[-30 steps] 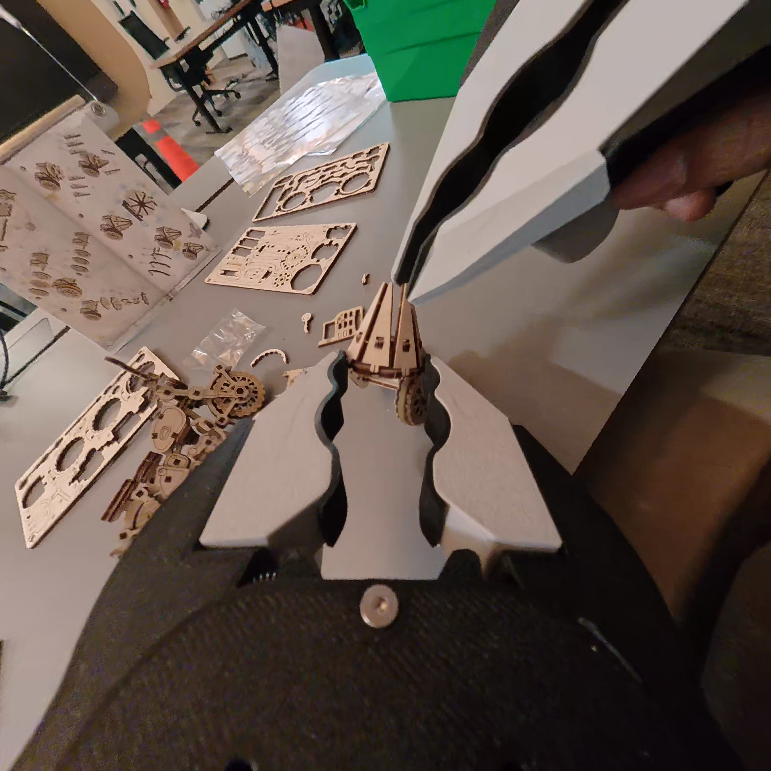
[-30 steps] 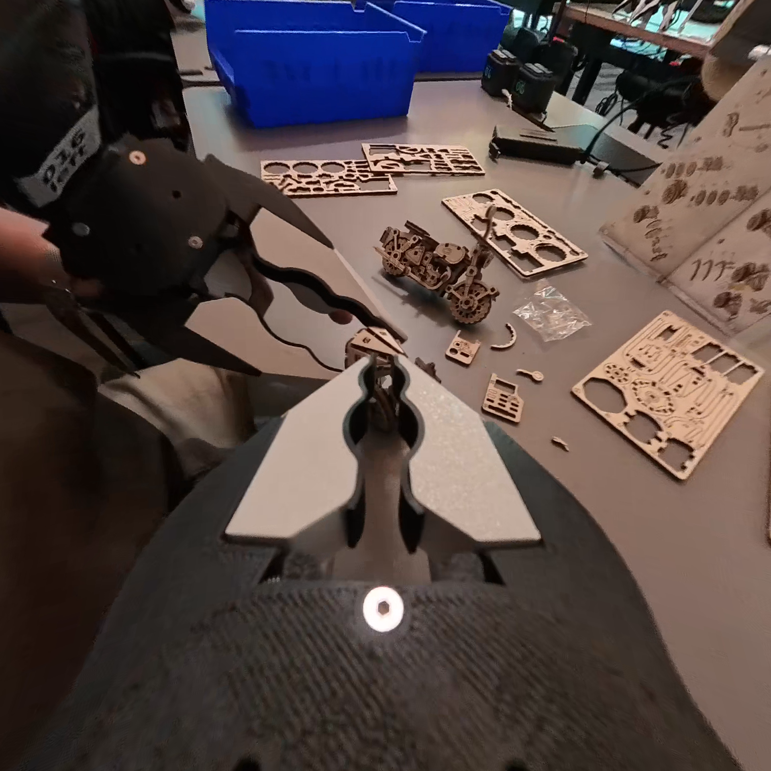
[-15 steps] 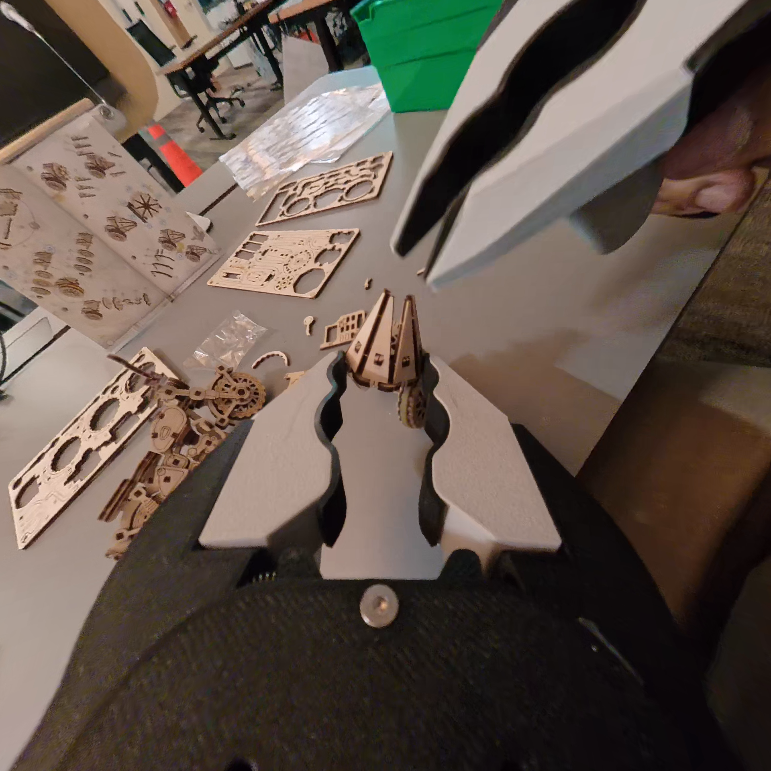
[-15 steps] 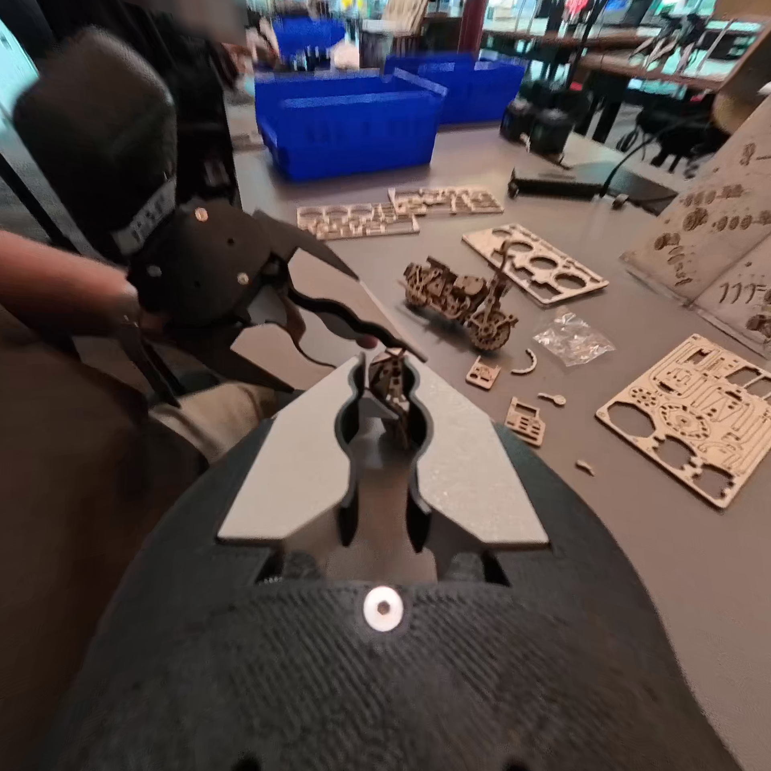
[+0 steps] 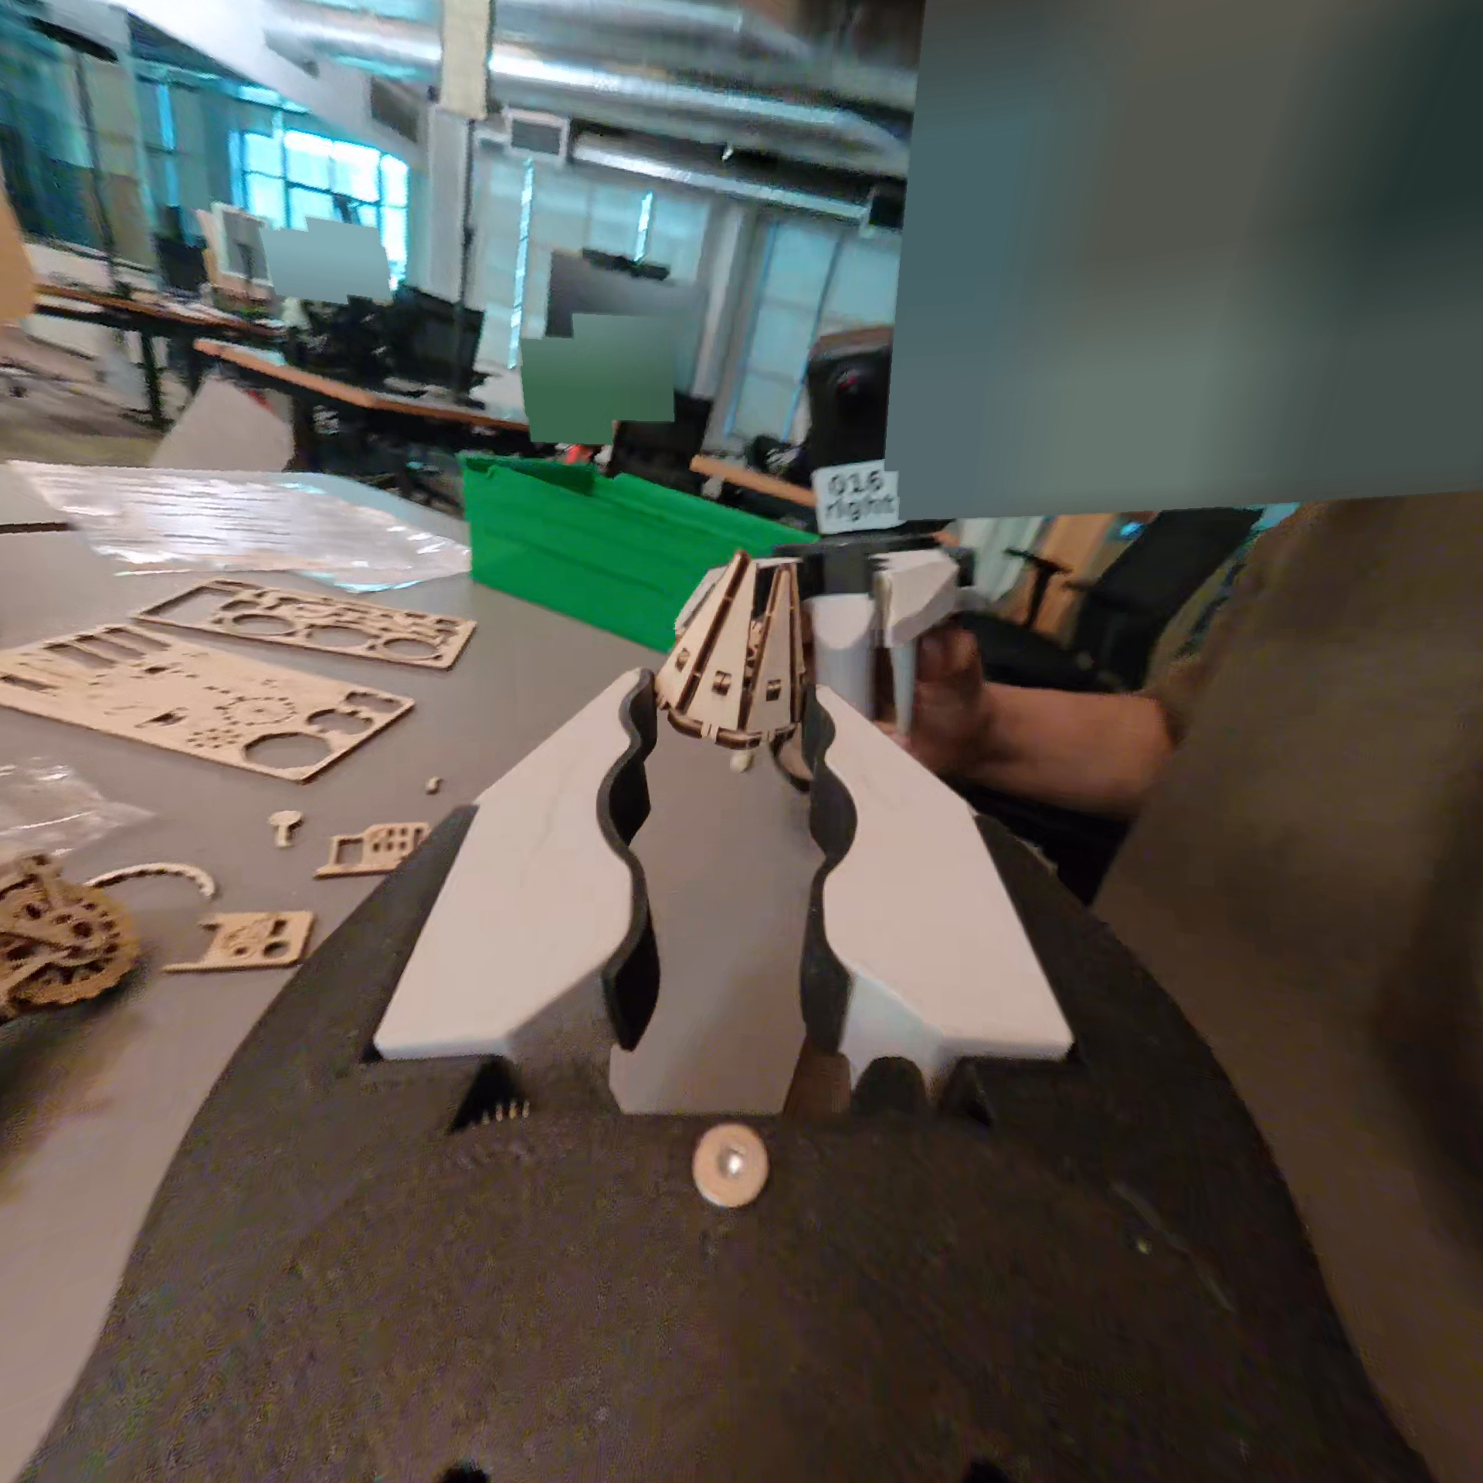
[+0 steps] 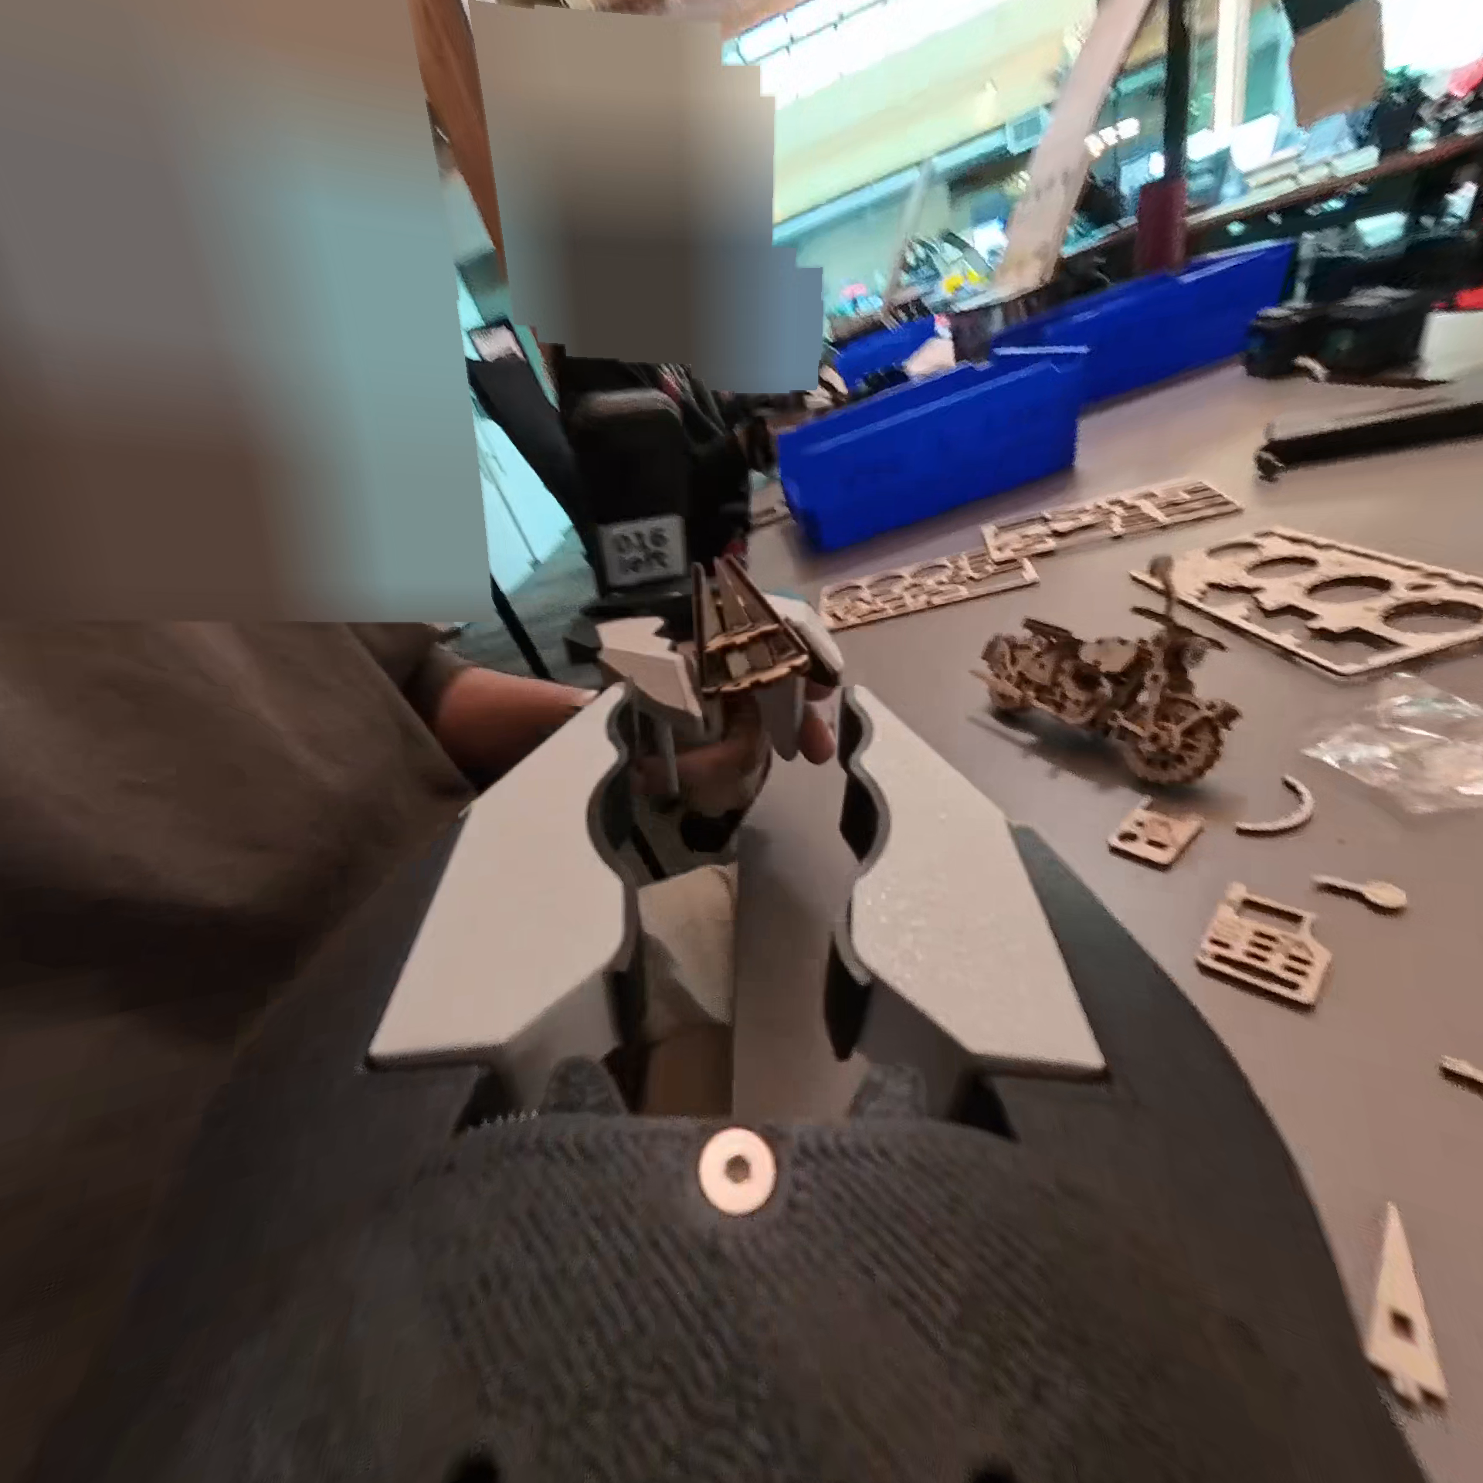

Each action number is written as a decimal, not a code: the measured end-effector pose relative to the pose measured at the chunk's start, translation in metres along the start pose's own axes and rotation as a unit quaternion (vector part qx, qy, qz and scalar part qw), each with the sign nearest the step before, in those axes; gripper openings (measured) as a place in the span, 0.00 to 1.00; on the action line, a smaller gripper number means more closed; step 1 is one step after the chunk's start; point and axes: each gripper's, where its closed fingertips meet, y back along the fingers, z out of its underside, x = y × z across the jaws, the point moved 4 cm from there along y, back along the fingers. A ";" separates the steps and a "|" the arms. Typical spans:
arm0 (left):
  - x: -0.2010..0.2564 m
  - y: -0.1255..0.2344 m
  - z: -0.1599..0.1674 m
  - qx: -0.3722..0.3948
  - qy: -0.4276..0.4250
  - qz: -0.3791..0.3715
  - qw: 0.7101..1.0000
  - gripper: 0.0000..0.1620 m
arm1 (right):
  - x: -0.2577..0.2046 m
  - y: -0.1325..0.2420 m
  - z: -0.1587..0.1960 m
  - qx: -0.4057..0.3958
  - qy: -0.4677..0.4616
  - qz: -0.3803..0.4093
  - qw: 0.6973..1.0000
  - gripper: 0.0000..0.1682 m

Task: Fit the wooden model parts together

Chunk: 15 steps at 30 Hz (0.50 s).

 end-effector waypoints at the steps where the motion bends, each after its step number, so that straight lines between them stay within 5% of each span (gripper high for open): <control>1: 0.002 0.002 -0.002 0.007 0.009 0.017 1.000 0.20 | 0.000 0.003 -0.002 0.007 -0.006 -0.012 1.000 0.28; 10: 0.007 -0.001 0.009 -0.035 -0.099 -0.002 0.994 0.21 | 0.013 0.001 0.008 0.022 -0.189 -0.036 0.981 0.13; 15: 0.010 -0.005 0.019 -0.072 -0.169 -0.015 0.983 0.21 | 0.019 0.002 0.021 0.061 -0.405 -0.131 0.903 0.02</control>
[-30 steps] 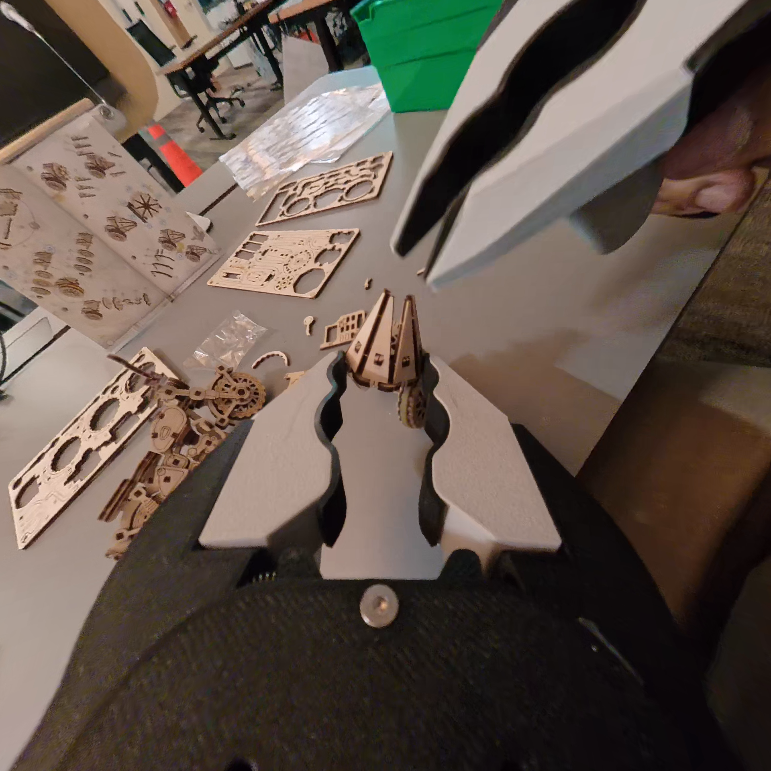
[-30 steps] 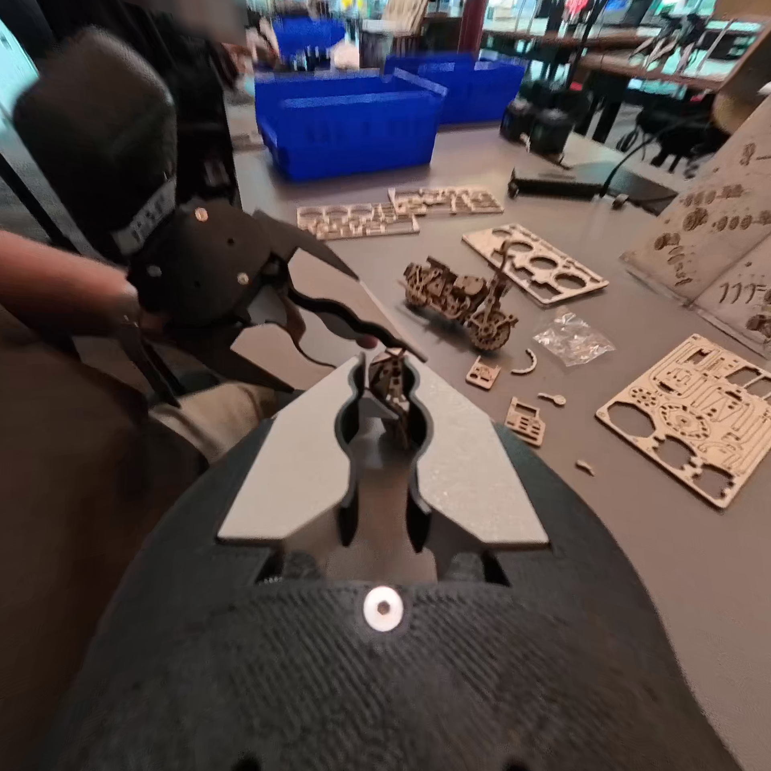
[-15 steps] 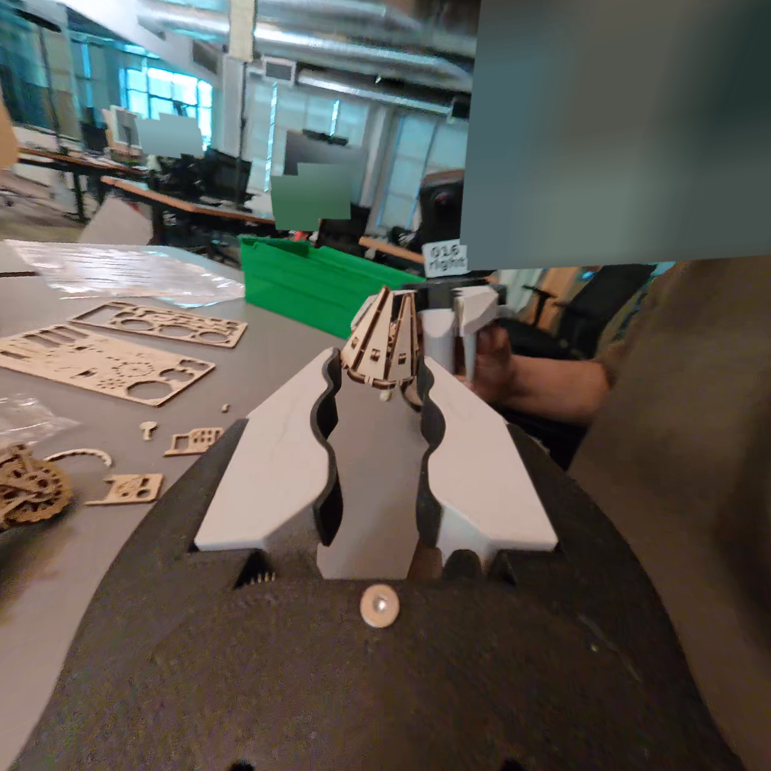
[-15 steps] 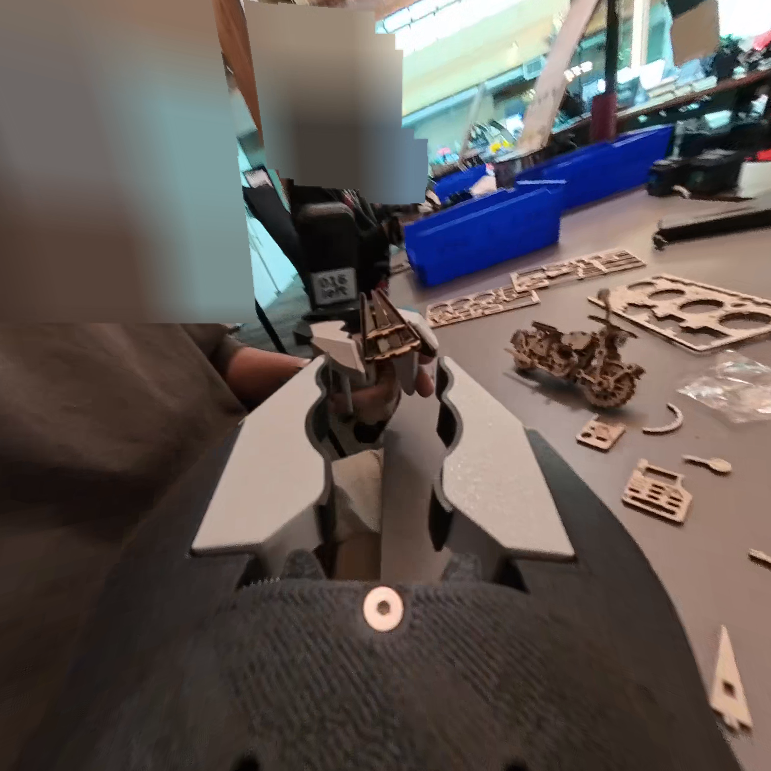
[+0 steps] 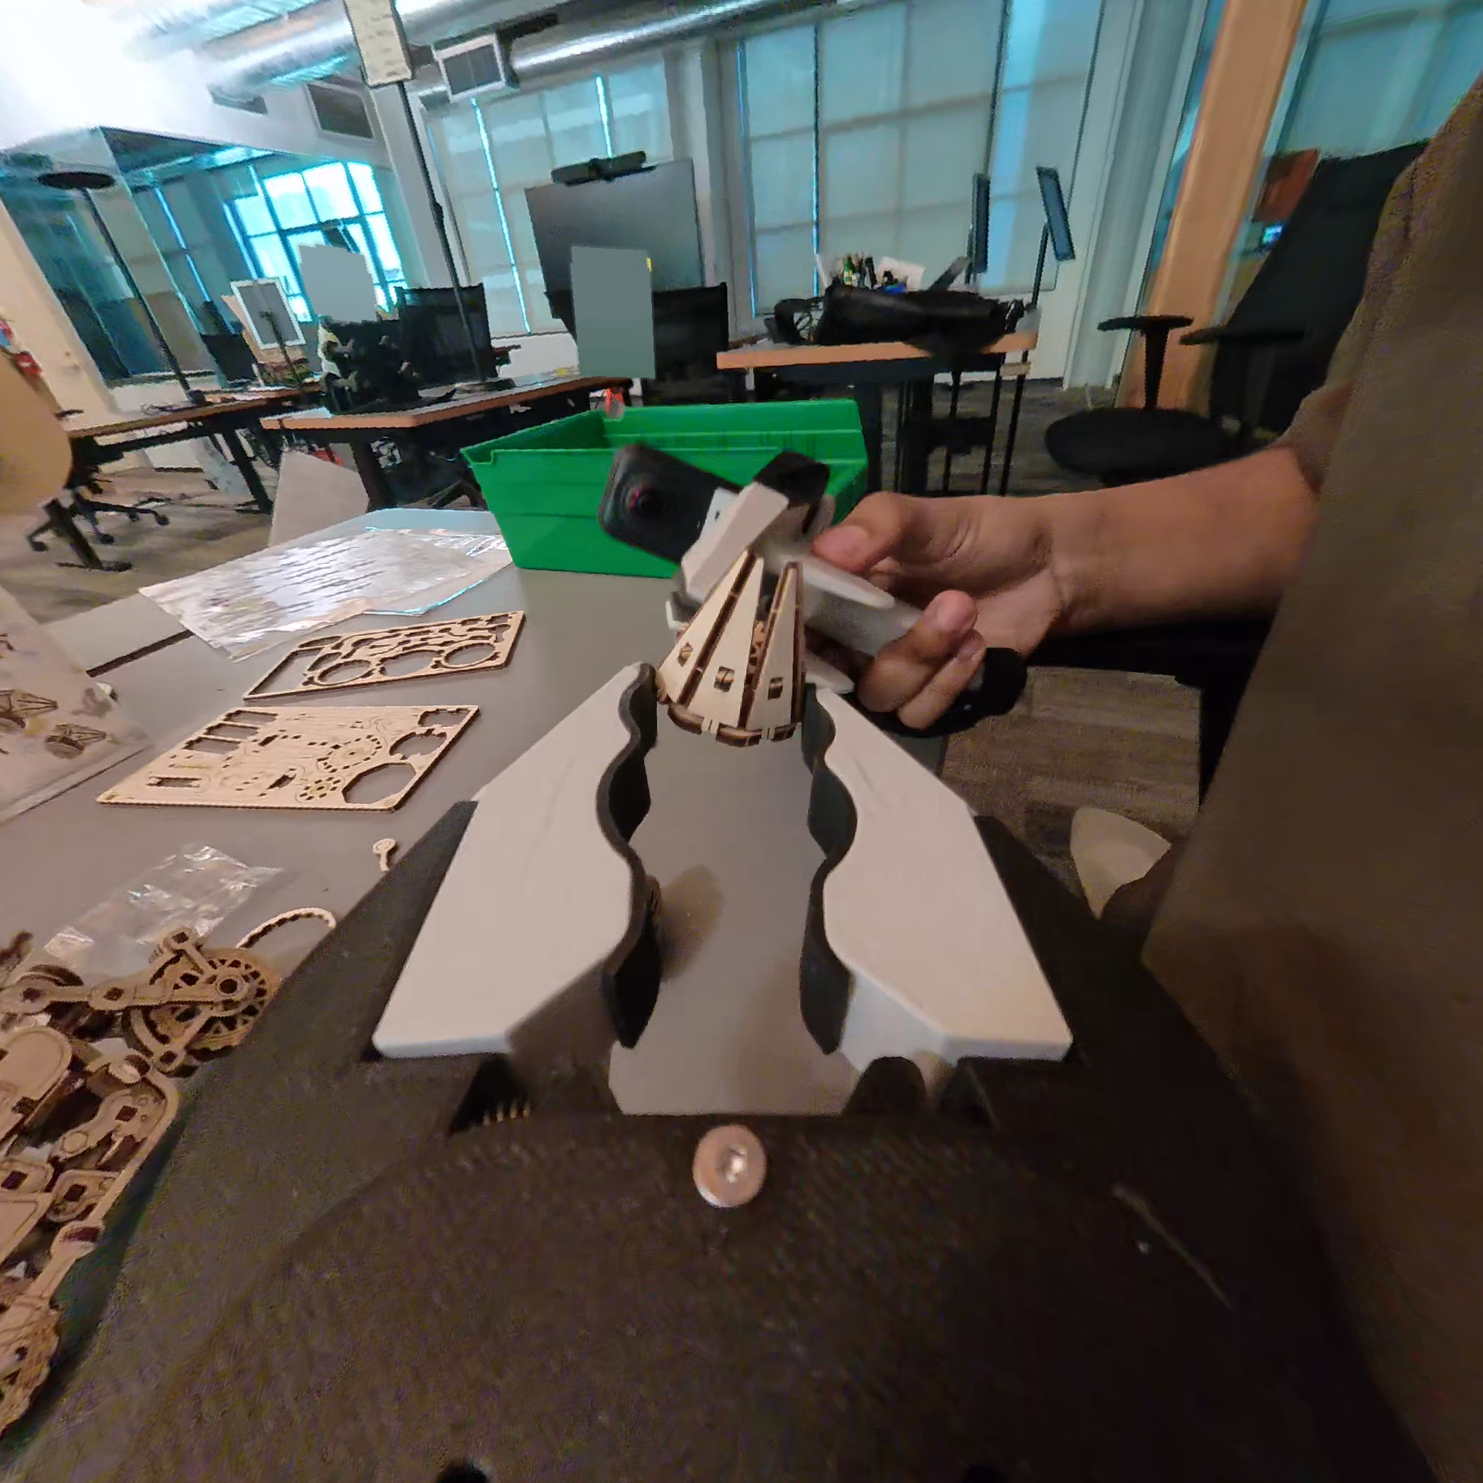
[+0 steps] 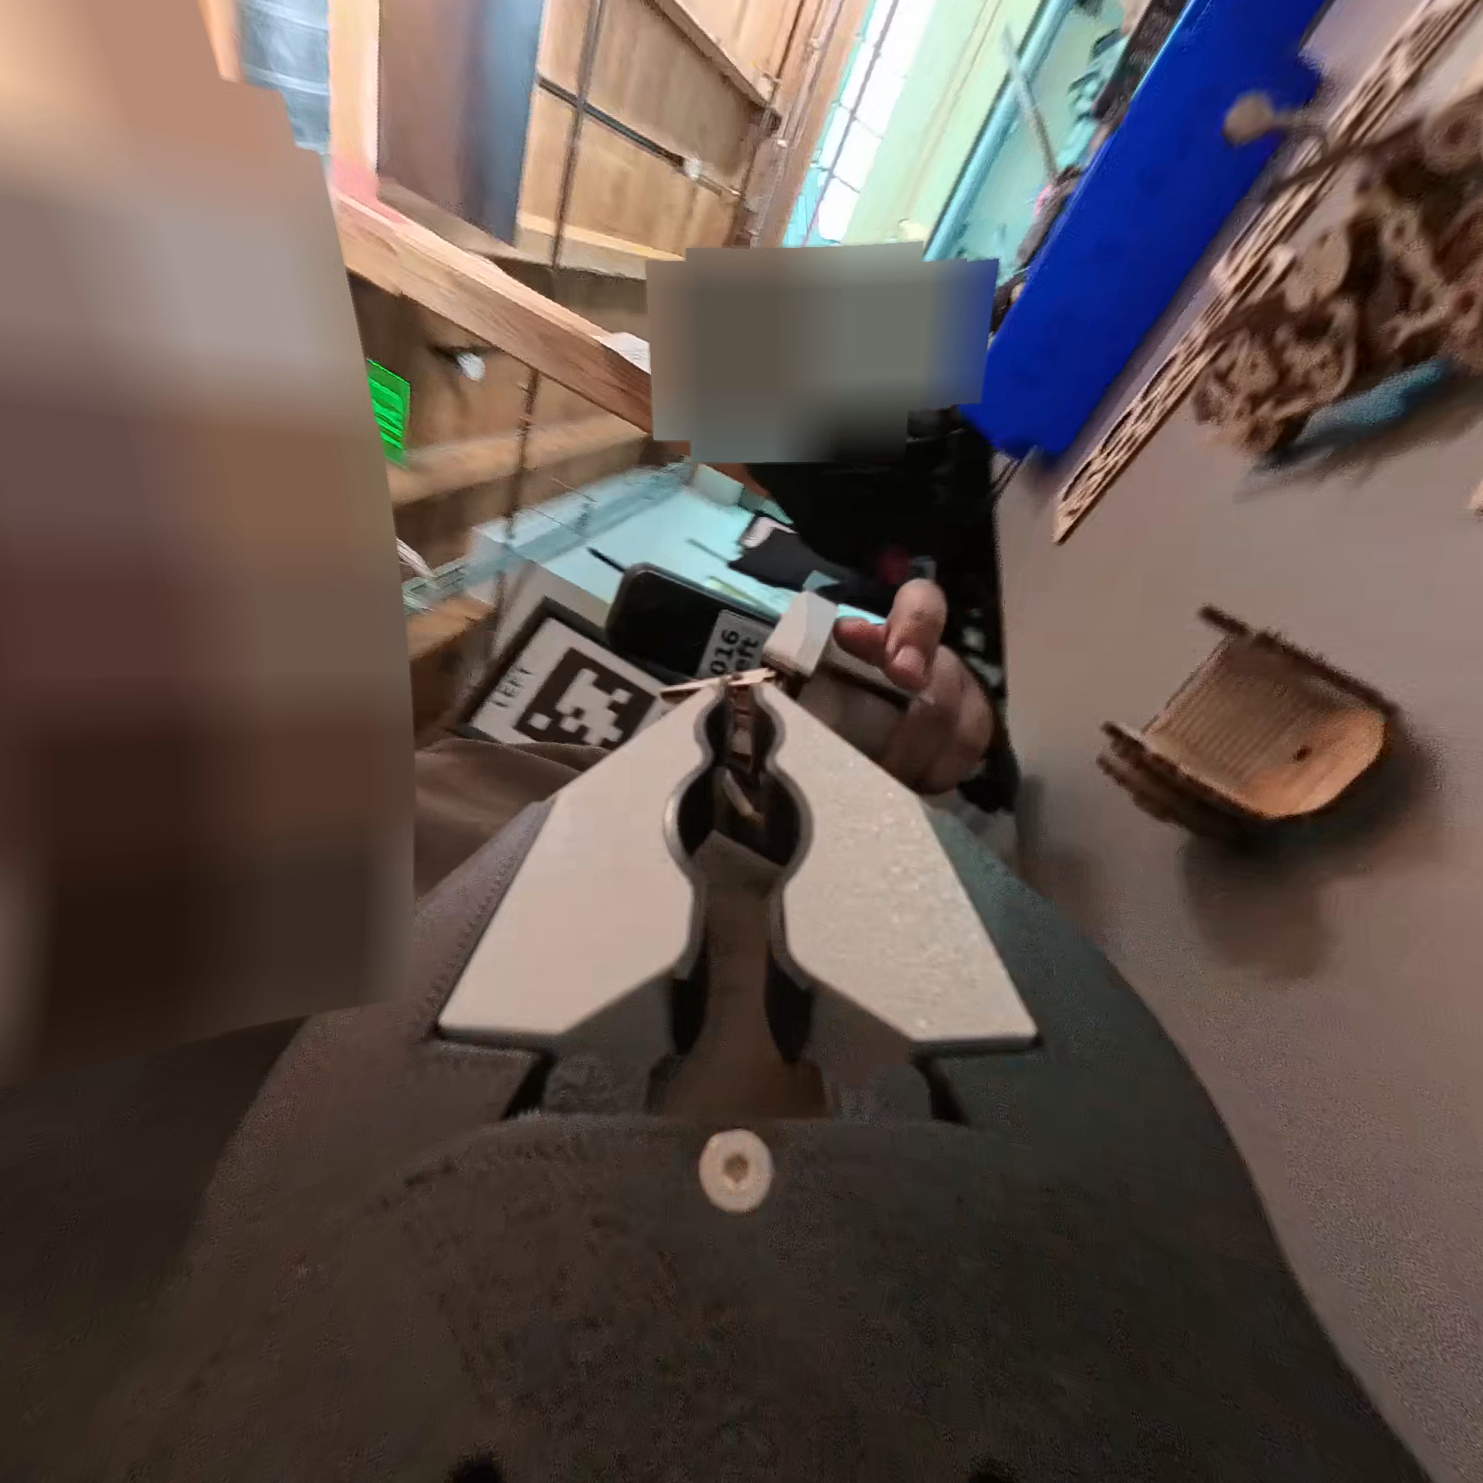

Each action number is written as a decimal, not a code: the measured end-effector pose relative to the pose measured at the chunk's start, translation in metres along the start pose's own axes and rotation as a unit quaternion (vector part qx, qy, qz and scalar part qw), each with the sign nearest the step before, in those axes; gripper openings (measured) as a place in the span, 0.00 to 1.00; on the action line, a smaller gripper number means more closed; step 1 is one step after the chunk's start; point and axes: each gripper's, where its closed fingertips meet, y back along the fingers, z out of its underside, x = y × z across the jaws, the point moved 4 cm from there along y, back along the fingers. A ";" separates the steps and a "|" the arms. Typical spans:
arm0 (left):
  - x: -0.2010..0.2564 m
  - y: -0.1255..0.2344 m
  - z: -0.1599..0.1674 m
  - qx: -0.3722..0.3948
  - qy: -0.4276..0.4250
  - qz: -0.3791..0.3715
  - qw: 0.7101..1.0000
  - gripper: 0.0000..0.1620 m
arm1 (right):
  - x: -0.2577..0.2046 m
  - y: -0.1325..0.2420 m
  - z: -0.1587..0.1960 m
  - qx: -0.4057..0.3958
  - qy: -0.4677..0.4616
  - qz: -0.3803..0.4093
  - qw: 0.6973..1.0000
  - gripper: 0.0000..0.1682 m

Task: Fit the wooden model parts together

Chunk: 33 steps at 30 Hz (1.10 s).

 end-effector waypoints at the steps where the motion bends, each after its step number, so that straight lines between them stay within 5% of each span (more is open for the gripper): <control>1: 0.000 -0.001 0.000 -0.001 -0.001 -0.001 1.000 0.21 | 0.003 0.000 0.003 -0.006 -0.018 -0.007 1.000 0.00; 10: -0.001 -0.001 0.003 -0.007 -0.006 0.001 1.000 0.21 | 0.015 -0.003 0.011 -0.045 -0.013 0.050 0.998 0.13; 15: -0.001 -0.001 0.003 -0.011 0.001 0.005 1.000 0.21 | 0.013 -0.004 0.012 -0.045 -0.027 0.025 0.998 0.01; 33: -0.019 -0.005 0.005 -0.004 0.079 -0.067 0.995 0.26 | 0.017 0.020 -0.018 0.087 -0.071 -0.010 0.994 0.00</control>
